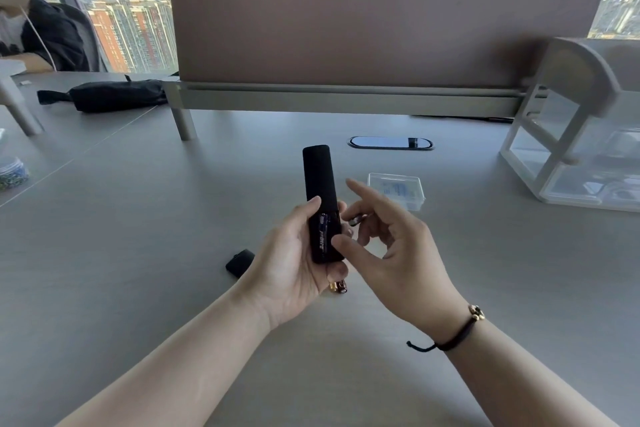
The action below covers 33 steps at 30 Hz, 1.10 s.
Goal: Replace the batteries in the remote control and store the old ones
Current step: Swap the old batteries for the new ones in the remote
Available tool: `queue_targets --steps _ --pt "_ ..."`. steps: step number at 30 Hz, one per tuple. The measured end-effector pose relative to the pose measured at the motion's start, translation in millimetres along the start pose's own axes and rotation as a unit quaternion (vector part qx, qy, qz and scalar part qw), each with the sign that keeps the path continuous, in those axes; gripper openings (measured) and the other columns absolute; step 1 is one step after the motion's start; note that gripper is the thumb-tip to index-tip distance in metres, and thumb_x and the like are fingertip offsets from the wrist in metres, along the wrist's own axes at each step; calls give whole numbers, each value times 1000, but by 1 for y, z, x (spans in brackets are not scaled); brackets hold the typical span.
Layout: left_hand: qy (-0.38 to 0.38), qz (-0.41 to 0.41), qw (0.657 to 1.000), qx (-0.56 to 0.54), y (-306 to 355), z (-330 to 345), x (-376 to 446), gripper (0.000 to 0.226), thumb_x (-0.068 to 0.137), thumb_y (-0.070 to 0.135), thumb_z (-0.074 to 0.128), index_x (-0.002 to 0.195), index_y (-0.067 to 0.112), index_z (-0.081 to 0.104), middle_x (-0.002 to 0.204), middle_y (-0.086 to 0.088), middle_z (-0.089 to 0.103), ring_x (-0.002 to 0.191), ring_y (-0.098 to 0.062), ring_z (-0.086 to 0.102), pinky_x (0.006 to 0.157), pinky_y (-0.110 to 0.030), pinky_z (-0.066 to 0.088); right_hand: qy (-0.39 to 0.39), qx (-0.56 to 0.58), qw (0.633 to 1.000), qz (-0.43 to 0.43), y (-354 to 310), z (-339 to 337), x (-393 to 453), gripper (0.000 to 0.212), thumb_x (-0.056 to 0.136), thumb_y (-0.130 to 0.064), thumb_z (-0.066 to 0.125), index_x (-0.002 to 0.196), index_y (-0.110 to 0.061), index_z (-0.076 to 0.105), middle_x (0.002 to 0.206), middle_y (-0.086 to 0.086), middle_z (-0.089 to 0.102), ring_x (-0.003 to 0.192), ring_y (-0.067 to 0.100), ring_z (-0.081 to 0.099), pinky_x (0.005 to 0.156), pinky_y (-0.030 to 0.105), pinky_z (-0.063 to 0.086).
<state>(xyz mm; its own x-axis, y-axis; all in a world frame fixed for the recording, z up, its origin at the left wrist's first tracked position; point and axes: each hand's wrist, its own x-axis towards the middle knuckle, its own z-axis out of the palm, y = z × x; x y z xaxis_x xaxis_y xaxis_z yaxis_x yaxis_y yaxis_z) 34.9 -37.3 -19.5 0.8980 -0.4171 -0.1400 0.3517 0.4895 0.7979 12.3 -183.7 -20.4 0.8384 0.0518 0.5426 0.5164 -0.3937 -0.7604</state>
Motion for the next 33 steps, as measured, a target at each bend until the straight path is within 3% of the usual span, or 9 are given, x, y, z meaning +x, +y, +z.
queue_targets --steps 3,7,18,24,30,33 --pt "12 2 1000 -6 1 1 -1 31 96 36 47 112 10 57 75 -10 56 60 -20 56 47 -28 34 54 47 996 57 0 -1 3 51 79 -7 79 122 -31 63 91 -9 70 70 11 62 75 34 56" --pt "16 -2 1000 -21 2 2 -1 28 96 35 49 110 11 56 73 -9 52 57 -21 52 36 -23 31 90 50 991 84 6 -3 7 36 81 -4 77 110 -24 70 90 -6 74 73 13 67 73 24 55" --pt "-5 3 1000 19 1 6 -3 25 101 18 36 116 6 51 74 -10 55 58 -21 52 37 -23 31 89 36 991 94 1 -1 6 17 83 -2 73 88 -19 72 79 -15 73 61 -3 67 63 11 51" --pt "-19 29 998 43 0 7 -4 26 103 13 37 124 2 49 79 -13 60 63 -24 58 41 -26 39 117 39 985 121 7 -4 8 12 82 -7 76 88 -17 75 70 -1 74 66 17 69 62 22 55" --pt "0 46 996 73 -2 6 -3 30 100 -3 38 127 0 49 83 -14 62 69 -26 60 43 -29 40 112 36 984 131 11 -5 9 18 81 -4 75 90 -20 75 78 -3 77 71 16 72 67 24 57" --pt "5 53 996 67 -2 5 -1 37 95 -12 36 125 2 51 84 -14 61 70 -25 61 46 -31 44 110 40 985 126 10 -5 9 20 83 -5 75 88 -24 74 80 -4 77 63 11 68 64 26 57"
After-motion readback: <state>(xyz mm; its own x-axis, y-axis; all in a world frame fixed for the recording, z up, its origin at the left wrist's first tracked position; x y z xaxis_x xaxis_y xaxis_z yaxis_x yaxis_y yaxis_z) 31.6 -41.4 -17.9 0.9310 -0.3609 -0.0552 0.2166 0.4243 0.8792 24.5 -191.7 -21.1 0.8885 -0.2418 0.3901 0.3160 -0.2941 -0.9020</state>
